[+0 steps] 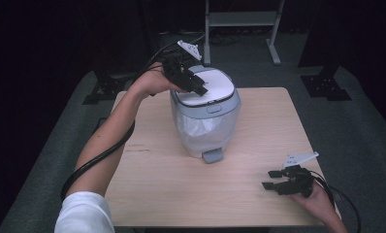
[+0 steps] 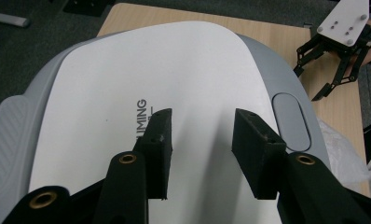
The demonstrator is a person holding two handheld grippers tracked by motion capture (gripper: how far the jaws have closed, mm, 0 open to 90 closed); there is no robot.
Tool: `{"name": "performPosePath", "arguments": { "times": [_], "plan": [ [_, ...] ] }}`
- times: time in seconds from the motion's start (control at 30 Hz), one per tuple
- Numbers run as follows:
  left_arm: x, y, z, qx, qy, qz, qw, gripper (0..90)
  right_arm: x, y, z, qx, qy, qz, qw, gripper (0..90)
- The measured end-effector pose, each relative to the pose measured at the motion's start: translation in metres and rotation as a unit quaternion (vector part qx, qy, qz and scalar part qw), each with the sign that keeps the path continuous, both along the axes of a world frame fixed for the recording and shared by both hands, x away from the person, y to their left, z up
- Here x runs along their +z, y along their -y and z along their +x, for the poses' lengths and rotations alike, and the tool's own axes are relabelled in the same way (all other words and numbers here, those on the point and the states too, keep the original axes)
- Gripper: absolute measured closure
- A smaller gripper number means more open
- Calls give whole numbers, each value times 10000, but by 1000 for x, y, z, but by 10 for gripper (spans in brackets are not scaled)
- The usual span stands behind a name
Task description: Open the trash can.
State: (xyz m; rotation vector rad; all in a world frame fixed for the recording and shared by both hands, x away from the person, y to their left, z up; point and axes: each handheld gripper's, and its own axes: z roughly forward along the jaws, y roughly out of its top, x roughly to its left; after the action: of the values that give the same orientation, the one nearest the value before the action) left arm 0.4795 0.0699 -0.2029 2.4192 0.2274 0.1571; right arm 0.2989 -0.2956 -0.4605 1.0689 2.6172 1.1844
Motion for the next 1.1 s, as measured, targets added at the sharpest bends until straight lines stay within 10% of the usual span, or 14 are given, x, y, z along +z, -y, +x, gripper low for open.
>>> {"name": "performPosePath", "arguments": {
  "times": [1.1],
  "plan": [
    [-15,9,-9,343,187,-147,9991,429,0,3,3,-44,63,43,10000,403]
  ]
}}
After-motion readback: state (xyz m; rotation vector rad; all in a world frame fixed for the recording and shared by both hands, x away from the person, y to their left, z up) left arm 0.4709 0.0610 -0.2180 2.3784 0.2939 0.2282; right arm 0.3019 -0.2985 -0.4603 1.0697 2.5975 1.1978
